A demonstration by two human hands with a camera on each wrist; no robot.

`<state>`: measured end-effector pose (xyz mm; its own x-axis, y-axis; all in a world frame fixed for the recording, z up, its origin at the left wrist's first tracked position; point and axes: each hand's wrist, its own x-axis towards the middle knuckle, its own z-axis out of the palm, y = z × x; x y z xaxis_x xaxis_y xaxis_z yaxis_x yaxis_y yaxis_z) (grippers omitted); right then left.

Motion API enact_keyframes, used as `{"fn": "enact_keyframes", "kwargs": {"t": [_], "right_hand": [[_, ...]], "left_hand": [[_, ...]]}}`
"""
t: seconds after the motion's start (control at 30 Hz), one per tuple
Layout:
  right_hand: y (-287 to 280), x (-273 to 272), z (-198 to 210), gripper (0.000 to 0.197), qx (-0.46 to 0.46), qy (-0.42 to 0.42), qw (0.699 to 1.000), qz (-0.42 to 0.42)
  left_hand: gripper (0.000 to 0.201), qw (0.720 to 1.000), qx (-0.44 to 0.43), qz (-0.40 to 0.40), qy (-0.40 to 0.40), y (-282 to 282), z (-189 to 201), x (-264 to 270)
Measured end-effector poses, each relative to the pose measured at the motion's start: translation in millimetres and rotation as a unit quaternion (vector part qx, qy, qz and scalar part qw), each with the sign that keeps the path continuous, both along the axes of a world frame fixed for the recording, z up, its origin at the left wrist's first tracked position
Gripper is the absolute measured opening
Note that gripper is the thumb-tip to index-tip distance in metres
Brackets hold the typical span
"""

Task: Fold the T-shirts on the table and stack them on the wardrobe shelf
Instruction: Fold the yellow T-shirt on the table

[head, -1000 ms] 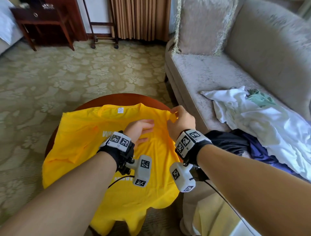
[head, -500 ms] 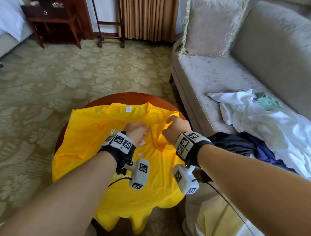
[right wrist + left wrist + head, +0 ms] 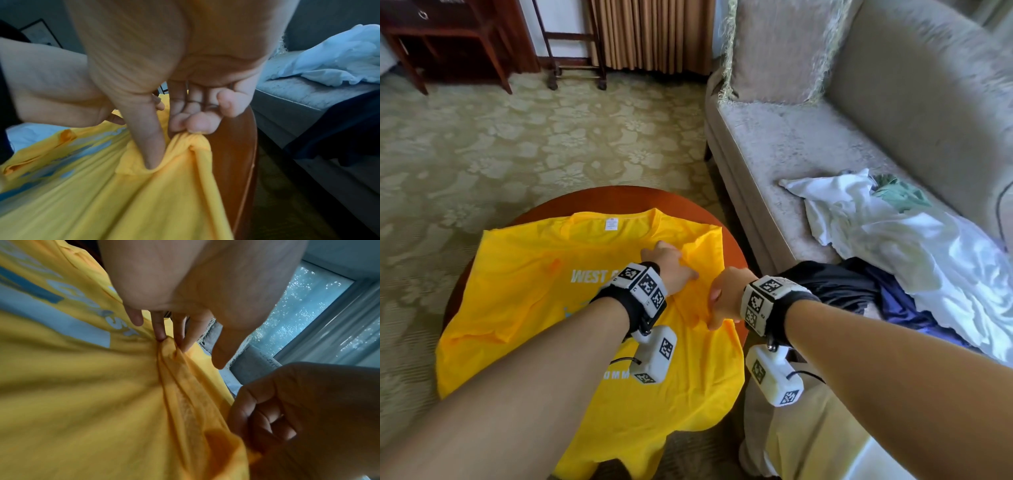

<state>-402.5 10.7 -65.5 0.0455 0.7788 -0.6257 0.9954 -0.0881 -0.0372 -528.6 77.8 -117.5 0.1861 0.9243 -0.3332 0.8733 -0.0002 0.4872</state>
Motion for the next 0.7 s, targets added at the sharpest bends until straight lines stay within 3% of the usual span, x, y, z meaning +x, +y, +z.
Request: {"fn": "enact_keyframes", "kwargs": {"t": [0.07, 0.17, 0.27, 0.33, 0.43, 0.63, 0.7], "right_hand": [[3.8, 4.5, -3.3, 0.044, 0.008, 0.038, 0.998, -0.05], [12.2, 11.9, -4.2, 0.035, 0.052, 0.139, 0.969, -0.196], [20.1, 16.3, 1.3, 0.031, 0.12, 0.149, 0.94, -0.284], [27.1, 15.1, 0.4, 0.032, 0.147, 0.141, 0.931, -0.304], [40.7, 6.6, -4.8, 0.052, 0.16, 0.138, 0.918, -0.334], [79.9, -14.9, 4.2, 0.057, 0.212, 0.145, 0.87, -0.42], [87.6, -19.6, 6.5, 0.06, 0.2, 0.117, 0.872, -0.43]], "left_hand": [[0.069, 1.0, 0.017, 0.012, -0.019, 0.7, 1.4, -0.7], [0.078, 1.0, 0.017, 0.002, -0.012, 0.8, 6.3, -1.8], [0.057, 0.999, -0.006, 0.022, -0.025, -1.0, 12.7, -8.7], [0.047, 0.999, 0.003, 0.036, -0.008, 0.4, 15.7, -22.0], [0.04, 0.997, 0.02, 0.074, 0.023, 8.2, 23.2, -55.9], [0.039, 0.975, 0.008, 0.217, 0.034, 28.1, 41.3, -145.6], [0.041, 0.967, 0.014, 0.251, 0.033, 32.6, 44.5, -172.0]]}}
